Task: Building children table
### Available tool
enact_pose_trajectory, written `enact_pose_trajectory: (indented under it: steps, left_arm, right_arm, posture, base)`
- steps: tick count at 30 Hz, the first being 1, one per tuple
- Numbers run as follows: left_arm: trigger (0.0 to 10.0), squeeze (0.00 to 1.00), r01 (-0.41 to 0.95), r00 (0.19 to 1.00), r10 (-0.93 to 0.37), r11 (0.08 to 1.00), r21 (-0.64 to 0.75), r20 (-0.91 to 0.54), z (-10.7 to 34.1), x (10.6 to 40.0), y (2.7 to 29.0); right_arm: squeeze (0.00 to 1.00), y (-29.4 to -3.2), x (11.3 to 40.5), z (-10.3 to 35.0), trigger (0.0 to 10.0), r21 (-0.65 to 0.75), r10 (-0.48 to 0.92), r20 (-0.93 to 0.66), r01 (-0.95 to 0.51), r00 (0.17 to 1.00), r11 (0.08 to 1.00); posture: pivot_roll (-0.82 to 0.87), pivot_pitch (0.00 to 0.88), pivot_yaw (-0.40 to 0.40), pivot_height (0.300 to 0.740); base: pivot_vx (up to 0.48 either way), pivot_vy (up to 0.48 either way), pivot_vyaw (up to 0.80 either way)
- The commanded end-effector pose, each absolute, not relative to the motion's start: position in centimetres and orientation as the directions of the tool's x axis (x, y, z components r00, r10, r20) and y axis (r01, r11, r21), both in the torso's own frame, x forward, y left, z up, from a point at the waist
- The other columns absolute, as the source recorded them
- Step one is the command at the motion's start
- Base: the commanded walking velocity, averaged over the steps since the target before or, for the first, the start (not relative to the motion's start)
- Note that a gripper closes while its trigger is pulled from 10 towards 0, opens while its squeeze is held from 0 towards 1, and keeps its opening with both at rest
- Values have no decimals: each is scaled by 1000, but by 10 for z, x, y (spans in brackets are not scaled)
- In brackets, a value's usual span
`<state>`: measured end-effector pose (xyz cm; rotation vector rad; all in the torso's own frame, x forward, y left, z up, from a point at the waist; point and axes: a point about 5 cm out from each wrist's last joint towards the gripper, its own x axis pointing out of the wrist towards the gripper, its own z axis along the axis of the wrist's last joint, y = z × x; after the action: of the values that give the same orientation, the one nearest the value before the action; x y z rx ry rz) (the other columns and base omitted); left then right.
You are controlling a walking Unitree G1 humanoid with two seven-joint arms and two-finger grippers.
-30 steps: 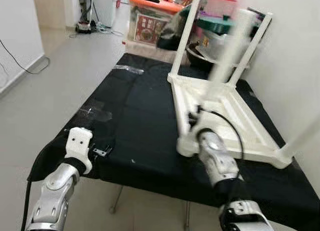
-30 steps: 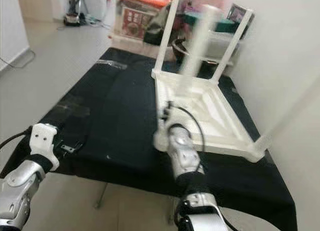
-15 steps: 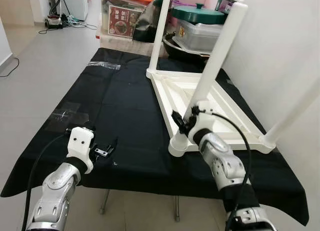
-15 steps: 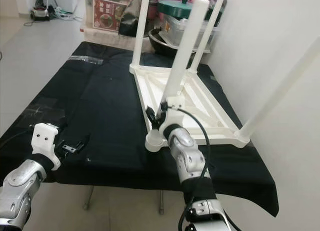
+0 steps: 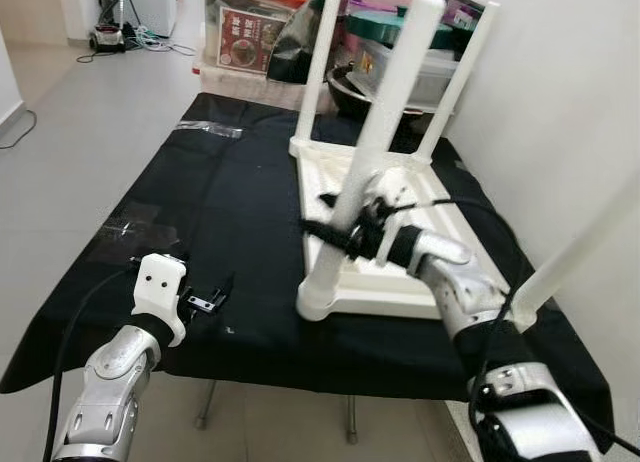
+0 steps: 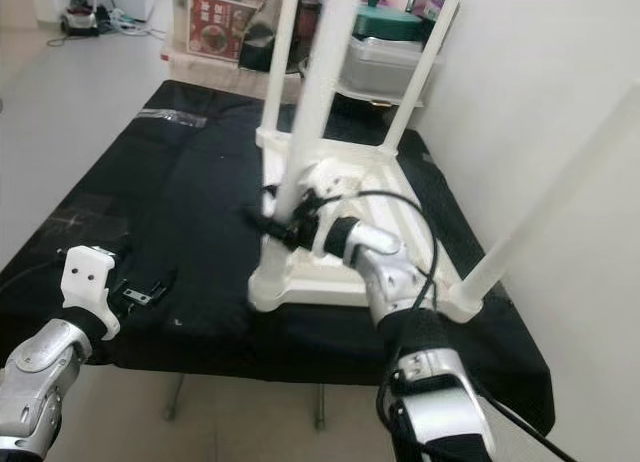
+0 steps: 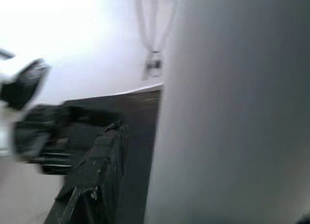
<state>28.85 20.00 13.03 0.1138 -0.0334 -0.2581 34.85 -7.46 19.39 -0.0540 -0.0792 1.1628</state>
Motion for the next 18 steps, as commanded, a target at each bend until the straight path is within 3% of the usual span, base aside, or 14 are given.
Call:
enact_pose_trajectory:
  steps: [1, 2, 4, 5, 6, 7, 8, 10, 13, 14, 15, 18]
  left_arm:
    - [10000, 0, 264, 964, -266, 959, 99, 13, 127, 288, 197]
    - [10000, 0, 264, 964, -266, 959, 99, 13, 127, 288, 197]
    - [10000, 0, 266, 963, -269, 959, 99, 14, 128, 288, 196]
    - [10000, 0, 266, 963, -269, 959, 99, 14, 128, 288, 196]
    - [10000, 0, 267, 963, -270, 959, 98, 16, 128, 287, 196]
    - [10000, 0, 268, 963, -270, 959, 97, 17, 128, 287, 196]
    - [10000, 0, 268, 963, -270, 959, 97, 17, 128, 287, 196]
    - [10000, 0, 268, 962, -271, 959, 95, 19, 128, 287, 197]
    - [10000, 0, 268, 962, -271, 959, 95, 19, 128, 287, 197]
    - [10000, 0, 268, 962, -271, 959, 94, 20, 128, 287, 197]
    - [10000, 0, 269, 962, -272, 958, 94, 20, 128, 287, 198]
    - [10000, 0, 271, 962, -273, 958, 95, 19, 129, 287, 198]
  right_arm:
    - [0, -60, 347, 175, 0, -99, 909, -52, -908, 414, 408]
    - [0, -60, 347, 175, 0, -99, 909, -52, -908, 414, 408]
    - [0, -77, 370, 154, 0, -76, 665, -164, -681, 729, 728]
    - [0, -77, 370, 154, 0, -76, 665, -164, -681, 729, 728]
    - [0, -94, 380, 144, 0, -79, 486, -223, -513, 845, 855]
    - [0, -120, 385, 136, 0, -53, 229, -274, -253, 934, 966]
    - [0, -120, 385, 136, 0, -53, 229, -274, -253, 934, 966]
    - [0, -160, 378, 123, 0, -30, -116, -336, 112, 935, 993]
    - [0, -160, 378, 123, 0, -30, -116, -336, 112, 935, 993]
    - [0, -166, 368, 119, 0, -16, -186, -343, 192, 921, 981]
    - [0, -154, 358, 120, 9647, 28, -123, -337, 141, 933, 990]
    - [0, -141, 351, 125, 10000, 66, -47, -312, 71, 949, 995]
  posture:
    - [185, 0, -223, 740]
    - [185, 0, -223, 740]
    - [170, 0, -214, 740]
    - [170, 0, -214, 740]
    - [170, 0, -214, 740]
    - [162, 0, -210, 740]
    - [162, 0, -210, 740]
    - [153, 0, -203, 740]
    - [153, 0, -203, 740]
    - [148, 0, -197, 740]
    - [136, 0, -187, 740]
    - [137, 0, -187, 740]
  base:
    - [0, 0, 0]
    - [0, 0, 0]
    - [0, 0, 0]
    - [0, 0, 0]
    - [0, 0, 0]
    - [0, 0, 0]
    - [0, 0, 0]
    - [0, 0, 0]
    - [0, 0, 0]
    - [0, 0, 0]
    - [0, 0, 0]
    - [0, 0, 0]
